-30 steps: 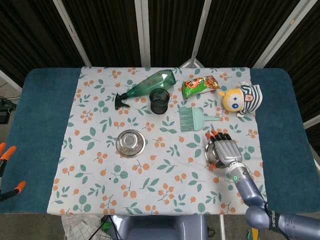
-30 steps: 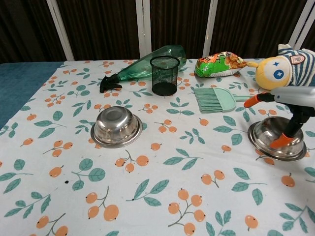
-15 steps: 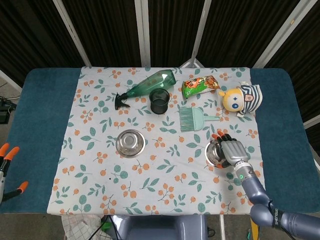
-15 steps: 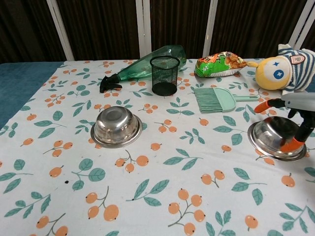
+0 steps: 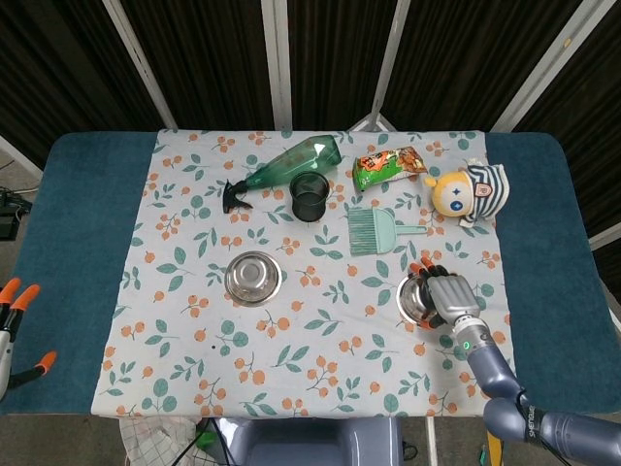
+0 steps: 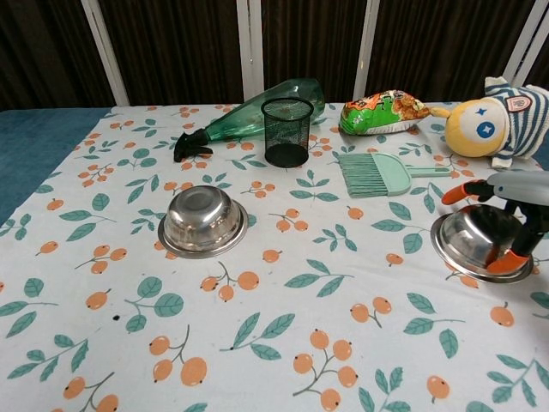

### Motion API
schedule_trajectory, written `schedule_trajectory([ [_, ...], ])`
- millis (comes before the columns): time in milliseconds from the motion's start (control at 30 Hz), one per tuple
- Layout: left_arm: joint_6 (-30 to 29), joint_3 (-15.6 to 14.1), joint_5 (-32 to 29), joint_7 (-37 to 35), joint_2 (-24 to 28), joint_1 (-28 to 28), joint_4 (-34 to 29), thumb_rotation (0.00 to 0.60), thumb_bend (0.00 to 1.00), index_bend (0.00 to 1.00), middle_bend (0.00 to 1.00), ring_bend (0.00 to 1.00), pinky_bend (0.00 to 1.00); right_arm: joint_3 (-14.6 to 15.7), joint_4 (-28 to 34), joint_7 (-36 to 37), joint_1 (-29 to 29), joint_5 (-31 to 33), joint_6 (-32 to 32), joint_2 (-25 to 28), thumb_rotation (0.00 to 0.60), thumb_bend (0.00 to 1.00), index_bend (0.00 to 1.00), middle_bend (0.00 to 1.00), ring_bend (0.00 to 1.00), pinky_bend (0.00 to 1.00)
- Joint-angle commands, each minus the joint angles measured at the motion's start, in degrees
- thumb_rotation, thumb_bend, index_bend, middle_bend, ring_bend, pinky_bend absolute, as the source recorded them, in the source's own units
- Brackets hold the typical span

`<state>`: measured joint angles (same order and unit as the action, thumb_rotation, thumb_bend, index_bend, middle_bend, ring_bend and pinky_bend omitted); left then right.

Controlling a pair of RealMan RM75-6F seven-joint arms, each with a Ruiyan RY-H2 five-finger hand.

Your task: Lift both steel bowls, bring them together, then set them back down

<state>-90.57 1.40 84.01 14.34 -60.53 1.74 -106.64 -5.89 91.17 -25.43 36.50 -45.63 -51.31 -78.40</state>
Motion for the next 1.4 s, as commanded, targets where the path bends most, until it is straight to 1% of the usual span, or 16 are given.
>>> schedule_trajectory([
  [33,0.0,0.1,-0.1,0.0,-0.1,0.0,0.0,0.600,0.29,0.15,0.00,0.00,0.00,0.2,-0.3,0.1,0.1,-0.1,0.0,-0.3,0.600,0.16,0.13,0.00,0.12,0.27],
  [100,-0.1,0.1,-0.1,0.0,-0.1,0.0,0.0,0.600,0.29,0.15,0.00,0.00,0.00,0.4,-0.6,0.1,0.1,-0.3,-0.2,-0.5,0.600,0.15,0.15,0.03,0.14,0.27],
  [200,0.0,0.1,-0.1,0.0,-0.1,0.0,0.0,0.600,0.29,0.15,0.00,0.00,0.00,0.6,-0.7,0.0,0.2,-0.8,-0.5,-0.8,0.600,0.16,0.20,0.09,0.18,0.27],
  [300,0.0,0.0,0.0,0.0,-0.1,0.0,0.0,0.600,0.30,0.15,0.00,0.00,0.00,0.9,-0.5,-0.1,0.2,-1.3,-0.6,-0.7,0.600,0.15,0.23,0.12,0.21,0.27],
  [467,-0.7,-0.2,4.5,-1.4,-0.3,-0.8,1.3,0.600,0.30,0.17,0.01,0.00,0.01,1.0,0.4,0.0,0.2,-2.2,-1.3,-0.1,0.600,0.15,0.27,0.14,0.23,0.27],
  [533,-1.0,-0.5,6.6,-1.4,-0.8,-1.1,2.1,0.600,0.30,0.18,0.03,0.00,0.04,0.9,1.1,0.0,0.1,-2.6,-1.8,0.2,0.600,0.15,0.28,0.16,0.25,0.27],
  [633,-0.7,-0.9,8.0,-0.8,-1.3,-1.5,2.2,0.600,0.30,0.18,0.05,0.02,0.11,0.7,2.1,-0.2,0.2,-2.8,-2.4,0.6,0.600,0.15,0.29,0.19,0.28,0.27],
  [733,0.6,-0.8,8.6,1.8,-0.7,-2.4,0.3,0.600,0.30,0.18,0.07,0.08,0.20,0.6,3.2,-0.8,0.4,-3.0,-3.1,1.1,0.600,0.15,0.29,0.22,0.32,0.27],
  [800,1.7,-0.1,8.5,3.4,0.0,-3.5,-1.6,0.600,0.30,0.18,0.08,0.12,0.23,0.6,3.8,-1.0,0.4,-3.1,-3.6,1.4,0.600,0.15,0.29,0.24,0.34,0.27],
  [933,6.9,2.2,4.9,8.3,2.4,-7.0,-7.2,0.600,0.30,0.18,0.10,0.13,0.23,0.2,5.6,-1.0,0.4,-3.6,-4.5,2.4,0.600,0.15,0.29,0.26,0.35,0.27],
  [1033,10.7,3.6,2.0,10.3,3.4,-9.6,-9.7,0.600,0.29,0.18,0.09,0.12,0.23,0.0,6.7,-1.0,0.2,-4.3,-5.5,3.3,0.600,0.16,0.29,0.26,0.35,0.27],
  [1100,14.9,4.9,-1.1,10.2,3.8,-12.3,-11.3,0.600,0.28,0.18,0.08,0.10,0.23,-0.4,7.8,-0.8,0.0,-4.9,-6.3,4.2,0.600,0.15,0.29,0.26,0.35,0.27],
  [1233,21.4,7.0,-7.7,9.9,3.7,-16.6,-11.6,0.600,0.26,0.18,0.05,0.08,0.23,-1.0,9.1,-0.7,-0.3,-5.7,-7.9,5.7,0.600,0.15,0.29,0.26,0.35,0.27],
  [1300,24.4,8.1,-11.4,11.2,2.9,-19.2,-10.7,0.600,0.24,0.18,0.05,0.06,0.22,-1.2,9.5,-1.0,-0.5,-6.3,-9.1,6.5,0.600,0.15,0.29,0.27,0.36,0.27],
  [1400,28.2,9.5,-18.8,14.5,0.7,-23.3,-8.8,0.600,0.22,0.17,0.04,0.06,0.22,-1.0,10.1,-2.3,-1.0,-7.8,-11.2,7.7,0.600,0.15,0.29,0.27,0.36,0.27],
])
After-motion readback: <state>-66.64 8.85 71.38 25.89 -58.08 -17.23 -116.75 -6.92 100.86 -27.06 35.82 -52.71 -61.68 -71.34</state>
